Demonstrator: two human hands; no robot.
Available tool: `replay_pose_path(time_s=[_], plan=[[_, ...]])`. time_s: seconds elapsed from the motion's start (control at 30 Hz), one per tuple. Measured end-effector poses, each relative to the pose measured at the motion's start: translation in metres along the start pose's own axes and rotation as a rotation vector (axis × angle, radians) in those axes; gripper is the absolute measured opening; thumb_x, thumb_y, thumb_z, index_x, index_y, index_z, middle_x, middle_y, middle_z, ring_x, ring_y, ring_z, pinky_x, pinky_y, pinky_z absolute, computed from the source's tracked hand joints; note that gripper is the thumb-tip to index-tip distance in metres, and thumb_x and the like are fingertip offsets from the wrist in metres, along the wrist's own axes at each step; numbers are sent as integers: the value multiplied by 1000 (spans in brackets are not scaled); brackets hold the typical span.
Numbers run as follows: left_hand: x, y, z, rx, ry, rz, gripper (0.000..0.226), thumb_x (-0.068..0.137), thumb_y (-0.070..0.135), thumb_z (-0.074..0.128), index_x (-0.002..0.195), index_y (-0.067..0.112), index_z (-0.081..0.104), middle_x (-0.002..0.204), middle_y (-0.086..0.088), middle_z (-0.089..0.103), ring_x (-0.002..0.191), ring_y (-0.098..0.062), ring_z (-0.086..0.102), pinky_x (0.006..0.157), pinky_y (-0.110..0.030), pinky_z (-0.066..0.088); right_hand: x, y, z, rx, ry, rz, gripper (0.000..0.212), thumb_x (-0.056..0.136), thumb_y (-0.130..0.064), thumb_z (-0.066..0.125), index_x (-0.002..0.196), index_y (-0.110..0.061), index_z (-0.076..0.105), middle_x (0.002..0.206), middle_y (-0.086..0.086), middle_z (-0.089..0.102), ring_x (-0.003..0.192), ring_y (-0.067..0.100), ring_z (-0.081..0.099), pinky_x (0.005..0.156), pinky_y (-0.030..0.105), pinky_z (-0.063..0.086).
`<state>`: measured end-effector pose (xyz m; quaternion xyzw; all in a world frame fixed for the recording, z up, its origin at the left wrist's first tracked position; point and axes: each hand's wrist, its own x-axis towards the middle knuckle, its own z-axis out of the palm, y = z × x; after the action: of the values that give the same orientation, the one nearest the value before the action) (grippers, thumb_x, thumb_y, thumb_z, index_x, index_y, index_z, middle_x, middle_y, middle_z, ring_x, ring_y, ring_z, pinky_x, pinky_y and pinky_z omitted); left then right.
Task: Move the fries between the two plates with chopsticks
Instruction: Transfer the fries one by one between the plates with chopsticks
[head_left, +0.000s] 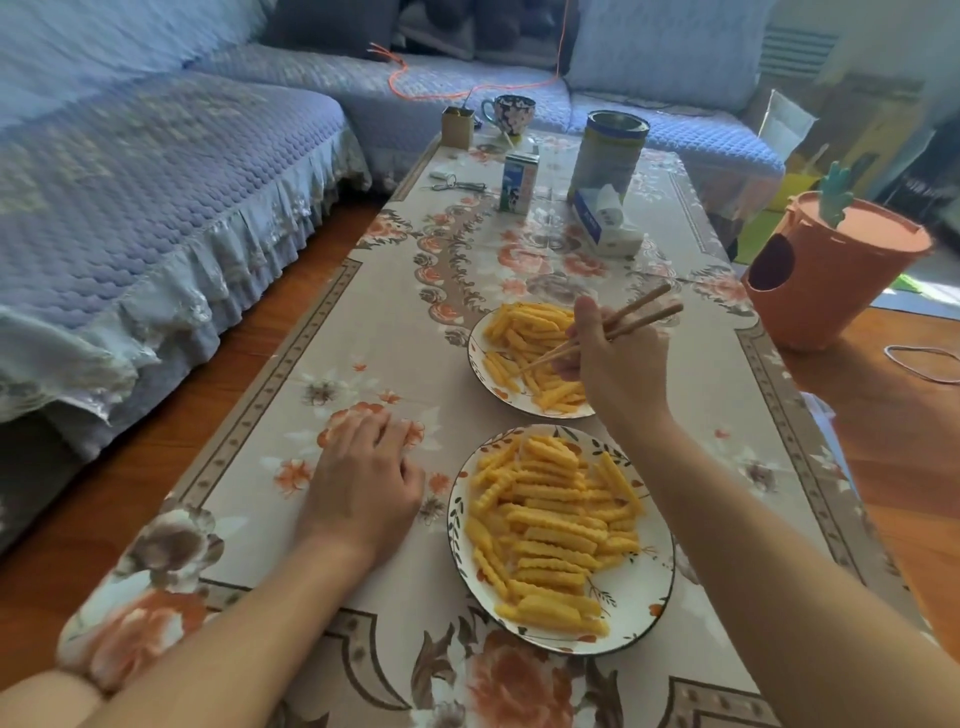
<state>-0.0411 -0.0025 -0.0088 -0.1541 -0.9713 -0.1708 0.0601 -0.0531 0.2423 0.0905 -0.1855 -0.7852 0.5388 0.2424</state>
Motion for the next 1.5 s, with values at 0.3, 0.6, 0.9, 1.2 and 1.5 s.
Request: replay_pose_path(time_s=[0.3,0.6,0.9,1.2,1.5], plan=[[-1,-1,0,8,-11,-19,56,89,36,37,137,17,58,144,-9,54,141,-27,40,125,-40,18,-8,-4,-4,-22,29,-4,44,105,-39,52,72,-14,68,58,9,70,51,24,71,63,52,62],[-3,2,-2,-18,-2,-38,45,95,26,52,137,13,58,144,-13,54,140,-30,40,122,-45,26,-58,-17,-117,136,42,65,50,108,-36,46,80,0,66,56,13,68,50,30,70,52,37,62],[-5,9,-2,-33,11,-76,45,95,22,53,138,10,59,146,-16,53,140,-33,39,121,-48,27,-82,-5,-169,-13,-188,122,50,108,-29,48,75,5,65,54,22,64,46,36,65,50,39,57],[-4,6,-1,-22,7,-91,46,95,24,53,139,10,58,146,-15,53,141,-32,40,119,-48,31,-83,-6,-168,-108,-210,92,46,106,-29,52,78,4,67,57,22,66,48,33,68,50,39,60],[-3,5,2,-18,17,-65,45,95,21,55,138,7,60,144,-17,54,139,-33,41,122,-48,28,-75,0,-170,45,-109,78,40,105,-22,54,81,7,65,57,22,66,49,37,68,46,36,58]])
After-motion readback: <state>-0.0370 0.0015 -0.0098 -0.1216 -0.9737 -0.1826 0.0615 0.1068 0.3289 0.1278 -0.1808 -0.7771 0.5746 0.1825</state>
